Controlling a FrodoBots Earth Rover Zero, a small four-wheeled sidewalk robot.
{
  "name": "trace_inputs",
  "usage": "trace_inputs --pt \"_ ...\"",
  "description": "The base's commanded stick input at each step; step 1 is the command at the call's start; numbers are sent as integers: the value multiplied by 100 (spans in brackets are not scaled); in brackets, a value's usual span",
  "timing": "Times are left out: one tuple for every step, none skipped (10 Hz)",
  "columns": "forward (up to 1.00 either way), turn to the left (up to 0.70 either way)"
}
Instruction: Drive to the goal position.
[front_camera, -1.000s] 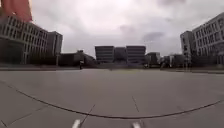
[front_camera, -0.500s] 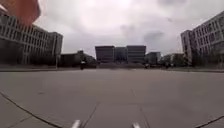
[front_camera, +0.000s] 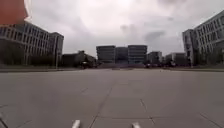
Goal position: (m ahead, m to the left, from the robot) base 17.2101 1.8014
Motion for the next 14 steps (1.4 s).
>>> trace_inputs --pt "85 0" --pt "85 0" --pt "85 0" --pt "85 0" --pt "85 0" --pt "85 0" --pt "85 0" --pt "85 0" --pt "85 0" --pt "85 0" --pt "85 0" --pt "85 0" --pt "85 0" --pt "85 0"
